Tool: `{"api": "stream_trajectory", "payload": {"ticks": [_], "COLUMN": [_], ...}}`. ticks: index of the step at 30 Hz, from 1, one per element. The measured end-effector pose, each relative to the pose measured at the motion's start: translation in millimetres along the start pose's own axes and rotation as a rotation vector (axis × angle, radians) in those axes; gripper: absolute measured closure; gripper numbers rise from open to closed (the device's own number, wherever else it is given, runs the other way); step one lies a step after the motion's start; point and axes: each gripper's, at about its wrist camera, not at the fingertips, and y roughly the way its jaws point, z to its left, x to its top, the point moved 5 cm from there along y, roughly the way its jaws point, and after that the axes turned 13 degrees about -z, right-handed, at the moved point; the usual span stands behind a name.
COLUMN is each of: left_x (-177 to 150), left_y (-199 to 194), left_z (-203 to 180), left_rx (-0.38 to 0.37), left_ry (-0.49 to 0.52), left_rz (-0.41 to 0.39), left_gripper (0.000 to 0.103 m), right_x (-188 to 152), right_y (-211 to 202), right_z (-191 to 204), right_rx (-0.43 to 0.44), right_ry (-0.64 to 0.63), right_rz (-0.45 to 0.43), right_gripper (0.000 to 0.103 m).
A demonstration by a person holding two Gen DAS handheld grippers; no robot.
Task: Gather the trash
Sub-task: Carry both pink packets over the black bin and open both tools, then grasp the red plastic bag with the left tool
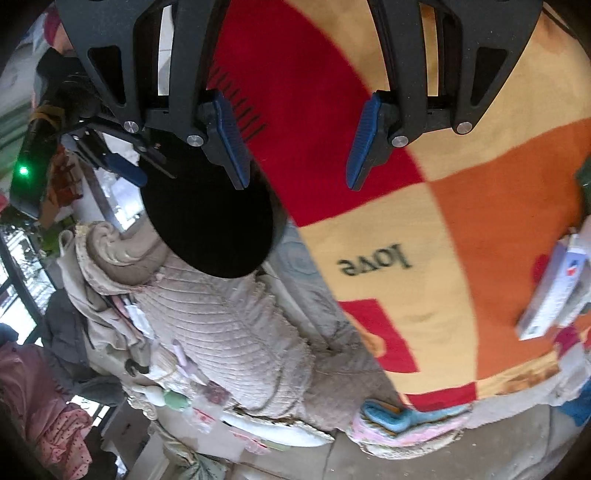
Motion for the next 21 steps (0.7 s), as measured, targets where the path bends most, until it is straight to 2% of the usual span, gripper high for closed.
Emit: {"api": "stream_trajectory", "payload": {"ticks": [8, 21], "left_x": [-2, -10], "left_y": [-28, -85], "left_z": [41, 123], "left_rx": [0.105, 0.252], "left_ry": [0.003, -0.046], "left_rz": [-0.037, -0.093], "left_gripper": [0.050, 0.050], "right_x": [11, 16], "right_y": [-12, -25], "right_z": [39, 142], "right_rx": [0.045, 0.183], "right_ry": [-0.049, -0.160], "right_rz": [-0.028, -0.035], "right_gripper": [0.031, 0.027]}}
